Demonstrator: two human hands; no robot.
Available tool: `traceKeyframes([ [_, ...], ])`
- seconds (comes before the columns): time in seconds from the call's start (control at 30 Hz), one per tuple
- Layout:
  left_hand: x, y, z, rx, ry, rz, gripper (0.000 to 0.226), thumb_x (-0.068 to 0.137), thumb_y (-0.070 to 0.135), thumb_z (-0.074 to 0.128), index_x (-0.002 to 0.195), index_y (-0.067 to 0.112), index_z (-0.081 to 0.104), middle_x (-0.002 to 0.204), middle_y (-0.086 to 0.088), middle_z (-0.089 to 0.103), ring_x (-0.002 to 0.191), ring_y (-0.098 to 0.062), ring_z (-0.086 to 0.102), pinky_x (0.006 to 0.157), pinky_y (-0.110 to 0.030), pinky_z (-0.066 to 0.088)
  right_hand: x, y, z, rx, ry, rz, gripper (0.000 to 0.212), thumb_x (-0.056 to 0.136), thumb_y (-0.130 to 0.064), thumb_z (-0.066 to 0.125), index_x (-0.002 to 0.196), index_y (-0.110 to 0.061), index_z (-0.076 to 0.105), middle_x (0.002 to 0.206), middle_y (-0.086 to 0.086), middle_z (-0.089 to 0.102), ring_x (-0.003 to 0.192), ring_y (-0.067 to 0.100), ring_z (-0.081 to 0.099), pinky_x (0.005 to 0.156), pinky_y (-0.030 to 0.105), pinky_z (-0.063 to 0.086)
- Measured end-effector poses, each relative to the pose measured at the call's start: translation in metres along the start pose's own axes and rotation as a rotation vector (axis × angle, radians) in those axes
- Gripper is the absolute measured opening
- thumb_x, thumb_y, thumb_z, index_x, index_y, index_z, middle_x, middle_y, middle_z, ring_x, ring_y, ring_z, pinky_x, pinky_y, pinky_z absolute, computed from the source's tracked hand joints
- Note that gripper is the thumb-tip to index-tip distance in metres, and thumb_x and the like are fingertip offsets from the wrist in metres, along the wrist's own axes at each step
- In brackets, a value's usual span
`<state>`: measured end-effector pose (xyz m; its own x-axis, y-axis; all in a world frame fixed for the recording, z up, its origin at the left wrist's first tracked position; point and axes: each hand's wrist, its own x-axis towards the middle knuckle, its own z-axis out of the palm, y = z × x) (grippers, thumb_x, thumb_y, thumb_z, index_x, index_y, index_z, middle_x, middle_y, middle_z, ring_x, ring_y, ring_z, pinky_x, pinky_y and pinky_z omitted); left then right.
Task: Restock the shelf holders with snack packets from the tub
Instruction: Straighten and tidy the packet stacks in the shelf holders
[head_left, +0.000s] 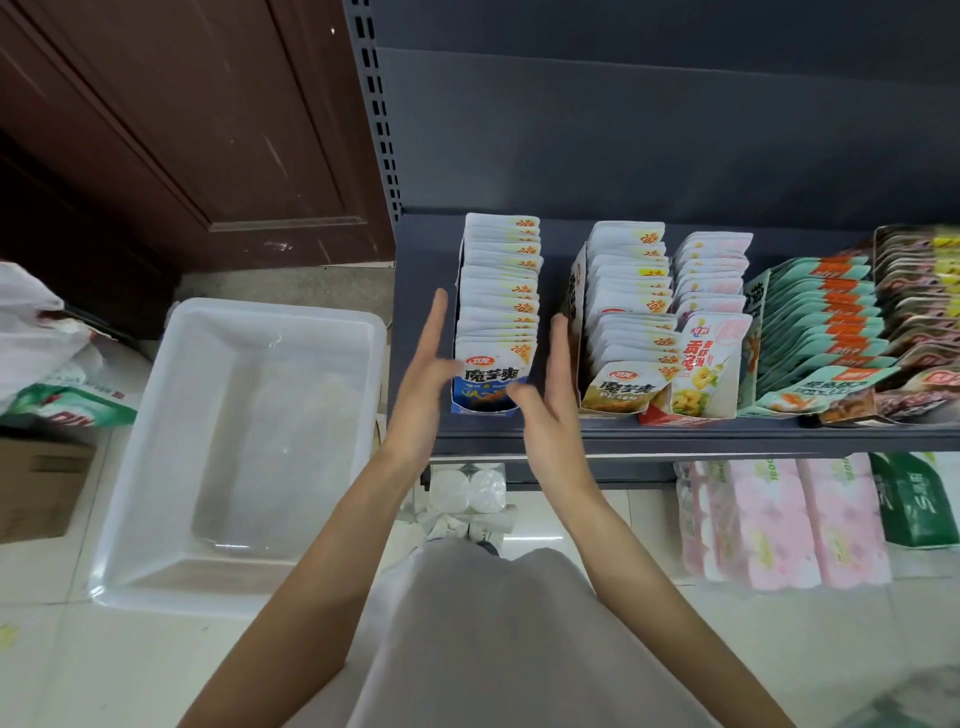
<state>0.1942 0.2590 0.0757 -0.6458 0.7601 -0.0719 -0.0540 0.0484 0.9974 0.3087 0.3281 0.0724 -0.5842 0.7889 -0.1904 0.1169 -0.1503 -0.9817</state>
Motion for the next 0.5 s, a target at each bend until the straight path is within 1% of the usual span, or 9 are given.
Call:
traceKeyframes([
  [0.03, 0.005, -0.006, 0.005, -0.048, -0.097, -0.053, 0.076, 0.085, 0.02, 0.048, 0.15, 0.03, 0.011, 0.15, 0.016, 0.028, 0.127, 0.01, 0.04, 0.093, -0.012, 0.044, 0.003, 0.0, 0.001, -0.034, 0.005, 0.012, 0.073, 0.095, 0.003, 0.042, 0.152, -0.02, 0.003, 0.15, -0.019, 0.016, 0.125, -0.025, 0.025, 0.095, -0.001, 0.03],
  [0.1, 0.013, 0.0, 0.013, -0.111, -0.177, -0.107, 0.082, 0.084, 0.018, 0.051, 0.151, 0.03, 0.006, 0.155, 0.011, 0.024, 0.135, 0.001, 0.035, 0.099, -0.014, 0.04, 0.013, -0.004, 0.003, -0.06, -0.003, 0.029, 0.075, 0.096, 0.001, 0.045, 0.152, -0.021, 0.0, 0.158, -0.006, 0.016, 0.138, -0.004, 0.023, 0.106, 0.007, 0.029],
  [0.13, 0.015, 0.004, 0.016, -0.106, -0.179, -0.127, 0.083, 0.084, 0.019, 0.052, 0.152, 0.029, 0.004, 0.156, 0.009, 0.023, 0.137, -0.001, 0.032, 0.101, -0.015, 0.039, 0.018, -0.007, 0.004, -0.041, -0.012, 0.044, 0.076, 0.097, -0.003, 0.047, 0.153, -0.023, -0.001, 0.158, -0.004, 0.019, 0.139, 0.003, 0.026, 0.105, 0.01, 0.031],
  [0.17, 0.017, 0.002, 0.017, -0.113, -0.175, -0.136, 0.083, 0.084, 0.02, 0.052, 0.152, 0.029, 0.004, 0.155, 0.009, 0.024, 0.137, -0.003, 0.033, 0.103, -0.016, 0.038, 0.022, -0.011, 0.005, -0.013, -0.02, 0.053, 0.077, 0.097, -0.004, 0.048, 0.152, -0.025, -0.001, 0.157, -0.003, 0.022, 0.139, 0.006, 0.029, 0.105, 0.012, 0.034],
  [0.2, 0.019, -0.001, 0.017, -0.122, -0.179, -0.132, 0.082, 0.084, 0.02, 0.051, 0.152, 0.028, 0.005, 0.155, 0.008, 0.026, 0.137, -0.004, 0.034, 0.105, -0.019, 0.038, 0.027, -0.015, 0.006, 0.006, -0.029, 0.052, 0.079, 0.096, -0.003, 0.049, 0.152, -0.025, -0.002, 0.157, -0.002, 0.023, 0.14, 0.009, 0.029, 0.109, 0.02, 0.035],
  [0.27, 0.021, -0.001, 0.018, -0.121, -0.183, -0.146, 0.079, 0.086, 0.021, 0.048, 0.152, 0.029, 0.006, 0.154, 0.007, 0.029, 0.136, -0.006, 0.035, 0.108, -0.025, 0.037, 0.035, -0.022, 0.008, -0.009, -0.049, 0.022, 0.082, 0.094, 0.001, 0.049, 0.152, -0.024, -0.002, 0.158, 0.001, 0.02, 0.144, 0.015, 0.023, 0.116, 0.04, 0.028],
  [0.3, 0.021, -0.001, 0.018, -0.118, -0.177, -0.149, 0.076, 0.088, 0.023, 0.047, 0.152, 0.03, 0.007, 0.154, 0.007, 0.029, 0.137, -0.006, 0.035, 0.11, -0.029, 0.035, 0.038, -0.026, 0.009, -0.017, -0.065, 0.005, 0.082, 0.092, 0.001, 0.05, 0.152, -0.024, -0.001, 0.157, 0.0, 0.02, 0.144, 0.015, 0.022, 0.117, 0.043, 0.026],
  [0.4, 0.021, -0.005, 0.019, -0.133, -0.155, -0.166, 0.071, 0.09, 0.028, 0.044, 0.152, 0.031, 0.008, 0.154, 0.007, 0.029, 0.137, -0.009, 0.035, 0.113, -0.038, 0.032, 0.041, -0.031, 0.009, -0.01, -0.097, -0.013, 0.083, 0.082, -0.006, 0.052, 0.149, -0.026, 0.007, 0.15, -0.003, 0.032, 0.138, 0.01, 0.033, 0.114, 0.034, 0.032],
  [0.5, 0.023, -0.003, 0.02, -0.17, -0.151, -0.182, 0.071, 0.09, 0.033, 0.046, 0.151, 0.033, 0.01, 0.153, 0.007, 0.031, 0.136, -0.009, 0.037, 0.111, -0.037, 0.035, 0.043, -0.026, 0.005, -0.009, -0.114, -0.006, 0.079, 0.087, -0.003, 0.051, 0.148, -0.032, 0.009, 0.145, -0.01, 0.036, 0.132, 0.001, 0.038, 0.107, 0.021, 0.038],
])
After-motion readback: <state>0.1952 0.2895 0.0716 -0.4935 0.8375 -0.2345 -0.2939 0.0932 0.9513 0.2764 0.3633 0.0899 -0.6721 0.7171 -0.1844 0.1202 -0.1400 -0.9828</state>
